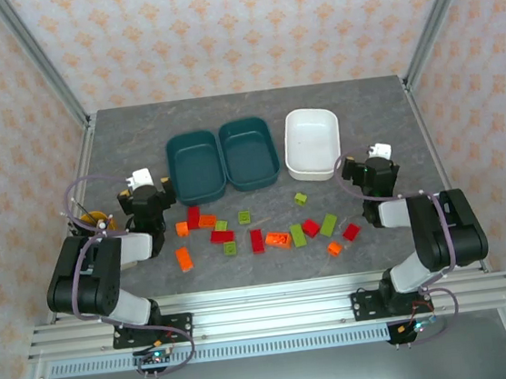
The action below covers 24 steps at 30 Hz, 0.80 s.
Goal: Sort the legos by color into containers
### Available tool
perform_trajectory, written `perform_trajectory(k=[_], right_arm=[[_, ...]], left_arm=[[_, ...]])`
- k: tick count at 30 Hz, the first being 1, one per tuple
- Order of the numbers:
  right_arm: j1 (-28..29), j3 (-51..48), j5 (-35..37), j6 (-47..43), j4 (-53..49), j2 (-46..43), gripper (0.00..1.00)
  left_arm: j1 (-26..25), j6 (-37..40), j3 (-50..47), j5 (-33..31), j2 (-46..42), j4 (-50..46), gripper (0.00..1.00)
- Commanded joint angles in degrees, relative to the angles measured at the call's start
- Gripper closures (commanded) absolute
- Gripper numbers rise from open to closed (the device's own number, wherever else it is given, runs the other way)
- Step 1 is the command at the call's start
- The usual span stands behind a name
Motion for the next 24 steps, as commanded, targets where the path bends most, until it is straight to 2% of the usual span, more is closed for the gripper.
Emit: perform_trajectory(k=[1,20,21,23,24], right_arm=[[-0.53,0.62,0.97,0.55,1.51,0.05,0.01],[-0.53,0.33,0.89,0.53,2.04,-0.11,0.01],[-0.57,0.34,1.54,0.68,1.87,-0.96,0.01],[-0.33,4.07,4.10,1.18,-9.97,-8.03,0.01],[0.13,6.16,6.56,1.67,-14.86,-10.87,0.01]], left_arm=[[-0.28,0.64,0.35,-2.32,0.03,1.25,0.00],[-0.27,0.79,0.23,-2.22,-0.21,1.67,0.00],[-0.27,0.77,0.93,-2.43,-1.60,-1.08,0.00],[-1.06,0.69,8.02,-4.84,-7.53,-17.57,0.00],[-1.59,-0.56,11.27,-7.00,-9.28,-22.62,0.00]])
